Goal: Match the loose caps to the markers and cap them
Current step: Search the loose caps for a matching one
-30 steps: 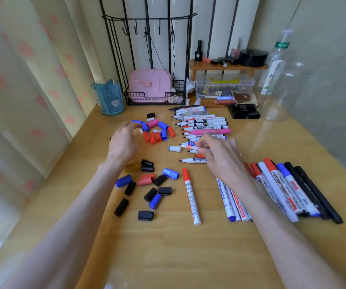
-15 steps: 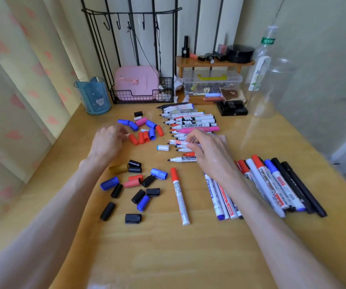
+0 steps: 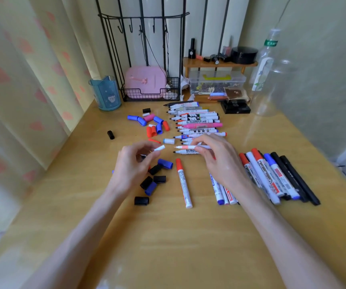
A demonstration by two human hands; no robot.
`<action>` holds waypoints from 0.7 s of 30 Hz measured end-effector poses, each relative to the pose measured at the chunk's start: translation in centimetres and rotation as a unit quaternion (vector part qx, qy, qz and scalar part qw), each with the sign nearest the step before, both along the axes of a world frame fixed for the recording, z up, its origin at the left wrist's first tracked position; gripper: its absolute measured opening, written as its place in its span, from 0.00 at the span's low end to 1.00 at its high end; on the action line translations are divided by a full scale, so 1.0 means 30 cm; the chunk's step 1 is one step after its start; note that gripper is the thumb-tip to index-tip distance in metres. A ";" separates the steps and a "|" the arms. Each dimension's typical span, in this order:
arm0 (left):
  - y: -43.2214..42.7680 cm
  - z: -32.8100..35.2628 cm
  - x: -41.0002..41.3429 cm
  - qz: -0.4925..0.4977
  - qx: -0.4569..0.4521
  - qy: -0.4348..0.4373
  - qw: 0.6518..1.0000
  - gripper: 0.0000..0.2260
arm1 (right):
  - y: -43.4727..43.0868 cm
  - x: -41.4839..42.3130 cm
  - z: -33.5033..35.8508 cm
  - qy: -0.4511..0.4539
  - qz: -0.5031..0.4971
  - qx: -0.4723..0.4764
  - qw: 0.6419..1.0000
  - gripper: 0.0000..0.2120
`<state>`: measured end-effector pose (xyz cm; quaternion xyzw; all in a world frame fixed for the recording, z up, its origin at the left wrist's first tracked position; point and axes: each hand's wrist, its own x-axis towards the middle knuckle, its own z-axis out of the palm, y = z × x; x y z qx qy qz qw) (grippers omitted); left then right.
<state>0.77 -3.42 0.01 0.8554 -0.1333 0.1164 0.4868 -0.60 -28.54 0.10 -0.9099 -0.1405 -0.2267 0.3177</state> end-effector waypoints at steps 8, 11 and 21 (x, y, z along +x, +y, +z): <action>-0.006 -0.010 -0.054 -0.024 -0.001 0.022 0.999 0.04 | 0.025 -0.066 -0.016 -0.009 0.019 0.002 1.000 0.05; -0.006 -0.016 -0.055 -0.038 0.003 0.023 0.999 0.05 | 0.039 -0.077 -0.011 -0.024 0.009 -0.016 1.000 0.06; -0.002 -0.016 -0.063 -0.072 0.018 0.008 0.997 0.05 | 0.050 -0.086 -0.007 -0.038 0.020 -0.029 0.999 0.05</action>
